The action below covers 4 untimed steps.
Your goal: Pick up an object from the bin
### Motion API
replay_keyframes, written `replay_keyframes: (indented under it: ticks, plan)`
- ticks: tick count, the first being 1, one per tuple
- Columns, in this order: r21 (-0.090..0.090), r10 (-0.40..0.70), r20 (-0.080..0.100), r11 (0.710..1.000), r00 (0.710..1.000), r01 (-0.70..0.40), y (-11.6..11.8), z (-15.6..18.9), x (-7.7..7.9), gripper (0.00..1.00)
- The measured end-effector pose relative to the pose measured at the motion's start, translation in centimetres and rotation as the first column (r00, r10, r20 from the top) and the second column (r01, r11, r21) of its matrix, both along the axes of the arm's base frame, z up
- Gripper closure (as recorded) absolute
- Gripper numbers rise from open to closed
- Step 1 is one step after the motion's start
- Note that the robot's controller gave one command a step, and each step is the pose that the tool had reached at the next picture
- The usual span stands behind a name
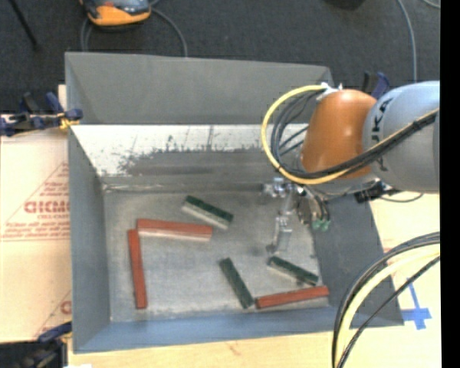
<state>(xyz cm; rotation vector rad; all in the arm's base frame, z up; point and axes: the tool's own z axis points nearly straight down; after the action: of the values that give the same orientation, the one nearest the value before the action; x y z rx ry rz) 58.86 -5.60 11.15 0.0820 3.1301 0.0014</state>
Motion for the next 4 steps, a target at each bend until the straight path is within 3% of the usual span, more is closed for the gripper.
replay_keyframes:
  ticks: [1,2,3,4]
  plan:
    - [-0.003,0.062,-0.019,0.998,0.998,-0.062,1.9,-3.1,-0.2,0.0]
    - [-0.003,0.229,-0.001,0.973,0.973,-0.229,5.6,-3.7,1.0,0.0]
    - [0.0,0.232,-0.009,0.973,0.973,-0.232,7.6,-3.9,1.9,0.0]
    - [0.0,0.175,-0.005,0.985,0.985,-0.175,11.4,-4.0,4.7,1.0]
